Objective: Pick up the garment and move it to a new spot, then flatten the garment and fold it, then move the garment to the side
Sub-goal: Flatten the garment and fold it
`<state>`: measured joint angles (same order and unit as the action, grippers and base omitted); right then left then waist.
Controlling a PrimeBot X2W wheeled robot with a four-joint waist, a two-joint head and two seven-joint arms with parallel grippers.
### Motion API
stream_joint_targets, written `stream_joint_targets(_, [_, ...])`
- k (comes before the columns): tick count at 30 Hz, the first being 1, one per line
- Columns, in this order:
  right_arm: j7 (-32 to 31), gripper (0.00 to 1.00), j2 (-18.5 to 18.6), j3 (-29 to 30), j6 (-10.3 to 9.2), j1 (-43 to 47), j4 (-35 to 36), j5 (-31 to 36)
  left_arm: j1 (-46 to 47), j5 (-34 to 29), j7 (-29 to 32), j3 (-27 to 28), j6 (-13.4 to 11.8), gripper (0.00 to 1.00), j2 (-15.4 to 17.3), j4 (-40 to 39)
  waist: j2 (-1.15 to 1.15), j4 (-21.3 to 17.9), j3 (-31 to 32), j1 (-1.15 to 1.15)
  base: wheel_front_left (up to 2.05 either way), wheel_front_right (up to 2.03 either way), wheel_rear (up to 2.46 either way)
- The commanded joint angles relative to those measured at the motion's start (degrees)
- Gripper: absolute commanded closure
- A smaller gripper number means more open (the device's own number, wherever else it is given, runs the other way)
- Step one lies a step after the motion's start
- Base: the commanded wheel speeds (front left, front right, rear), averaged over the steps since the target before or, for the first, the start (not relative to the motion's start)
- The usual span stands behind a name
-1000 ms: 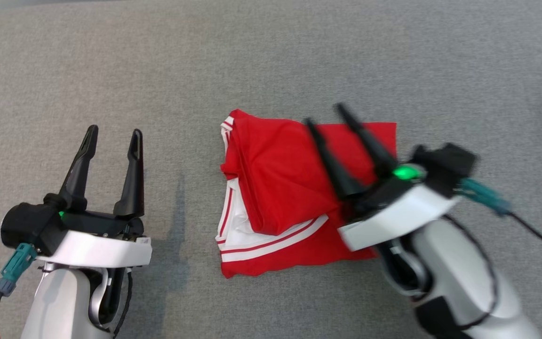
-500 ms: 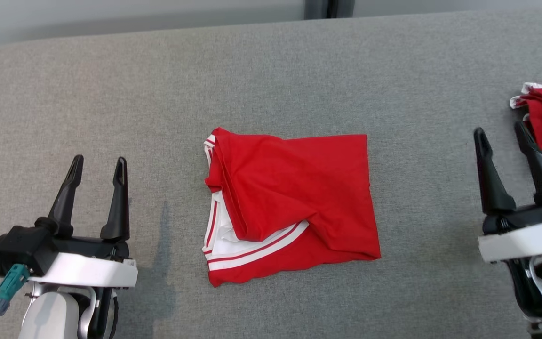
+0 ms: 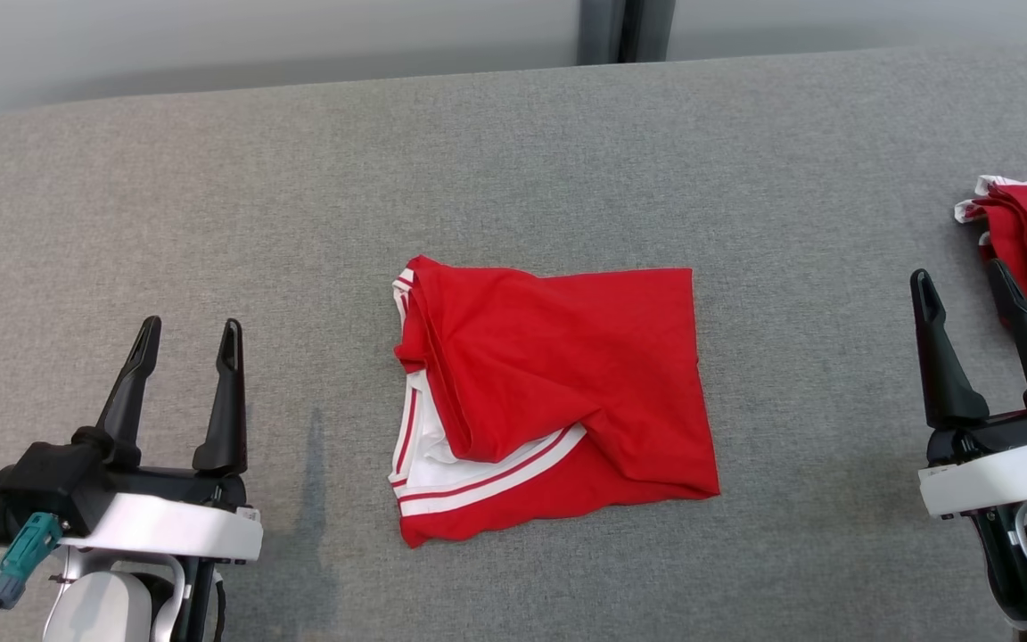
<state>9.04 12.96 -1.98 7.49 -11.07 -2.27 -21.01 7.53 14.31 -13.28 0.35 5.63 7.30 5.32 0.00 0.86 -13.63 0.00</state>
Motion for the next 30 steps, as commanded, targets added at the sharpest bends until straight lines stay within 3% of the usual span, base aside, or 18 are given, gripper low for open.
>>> stream_joint_targets(1, [-0.23, 0.0, 0.42, 0.27, 0.0, 0.61, 0.26, -0.19, -0.14, 0.38, 0.12, -0.01, -0.24, 0.0, 0.39, -0.32, 0.0, 0.11, 0.0, 0.0, 0.0, 0.0, 0.0])
stream_joint_targets(6, [-0.94, 0.0, 1.97, -2.11, 0.0, -0.71, 0.49, 0.03, 0.28, 0.48, 0.23, -0.58, -0.47, 0.0, 0.17, -1.2, 0.0, 1.56, -0.74, 0.0, 0.0, 0.0, 0.0])
stream_joint_targets(8, [-1.8, 0.8, 2.66, -4.24, 0.0, -1.8, 0.2, -0.43, 0.7, 0.57, 0.12, -0.85, -0.5, 0.0, 0.01, -1.57, 0.0, 2.39, -1.46, 0.0, 0.0, 0.0, 0.0])
stream_joint_targets(9, [-2.13, 1.0, 3.02, -5.52, 0.0, -2.45, -0.07, -0.57, 0.91, 0.67, 0.05, -0.97, -0.53, 0.0, -0.09, -1.64, 0.0, 2.81, -1.8, 0.0, 0.0, 0.0, 0.0])
stream_joint_targets(23, [-0.51, 1.0, 3.84, -32.21, -0.01, -15.52, -11.54, -6.65, 4.03, 1.72, -1.3, -3.41, 0.13, 0.0, -1.55, 0.04, 0.0, 8.31, -5.54, 0.0, 0.0, 0.0, 0.0])
stream_joint_targets(30, [2.15, 1.0, 4.2, -42.08, -0.01, -20.3, -17.65, -11.55, 5.23, 1.92, -1.63, -3.73, 0.34, 0.0, -1.79, 1.26, 0.0, 9.14, -6.3, 0.0, 0.0, 0.0, 0.0])
